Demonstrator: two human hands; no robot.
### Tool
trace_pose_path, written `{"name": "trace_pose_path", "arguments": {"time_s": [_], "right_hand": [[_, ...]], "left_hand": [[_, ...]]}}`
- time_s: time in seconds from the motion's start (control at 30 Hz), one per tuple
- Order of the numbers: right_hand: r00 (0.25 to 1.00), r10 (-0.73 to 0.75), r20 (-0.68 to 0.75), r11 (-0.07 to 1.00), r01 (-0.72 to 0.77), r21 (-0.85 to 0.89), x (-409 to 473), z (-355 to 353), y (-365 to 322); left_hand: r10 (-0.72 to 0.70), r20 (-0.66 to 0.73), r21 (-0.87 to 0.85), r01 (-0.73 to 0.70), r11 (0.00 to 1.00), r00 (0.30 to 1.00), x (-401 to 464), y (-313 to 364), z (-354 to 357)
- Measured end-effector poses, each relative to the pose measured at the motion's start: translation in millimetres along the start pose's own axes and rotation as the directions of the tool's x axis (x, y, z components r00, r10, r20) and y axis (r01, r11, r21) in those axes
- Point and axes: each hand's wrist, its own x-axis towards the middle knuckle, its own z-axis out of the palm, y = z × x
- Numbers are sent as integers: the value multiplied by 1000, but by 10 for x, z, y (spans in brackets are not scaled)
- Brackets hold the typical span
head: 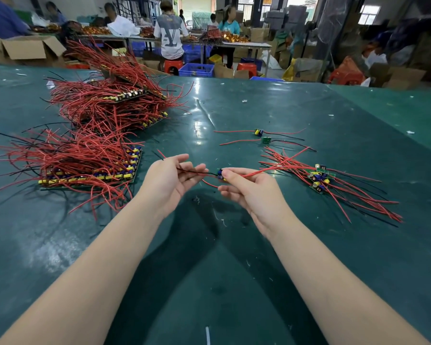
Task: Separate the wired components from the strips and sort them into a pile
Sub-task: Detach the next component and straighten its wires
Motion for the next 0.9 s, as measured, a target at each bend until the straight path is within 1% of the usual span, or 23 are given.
{"name": "trace_pose_path", "arguments": {"time_s": [0.1,0.2,0.3,0.4,0.5,0.57,0.67,0.77,0.9], "right_hand": [[1000,24,-7,999,-23,44,18,-34,-19],[995,98,-1,976,-96,195,28,-48,-44],[980,197,-11,922,-181,343,36,-70,-72],[962,274,-5,867,-245,435,27,-90,-95],[948,319,22,823,-288,490,22,-109,-131],[942,332,42,810,-307,499,28,-126,-154],[946,317,65,828,-310,468,39,-147,-155],[959,273,81,862,-281,422,65,-173,-154],[986,138,97,942,-161,295,88,-186,-158]], "left_hand": [[-40,62,-23,41,999,997,-7,39,-9],[-42,133,-70,51,996,990,-8,70,-11],[-10,242,-146,46,988,970,-17,83,-26],[51,331,-126,-10,992,942,-28,82,-38],[105,384,-47,-94,994,917,-32,97,-49],[118,392,-8,-126,992,912,-33,113,-60],[100,386,8,-112,994,917,-40,129,-72],[40,374,9,-47,999,927,-63,120,-67],[-44,315,-45,61,997,948,-64,132,-91]]}}
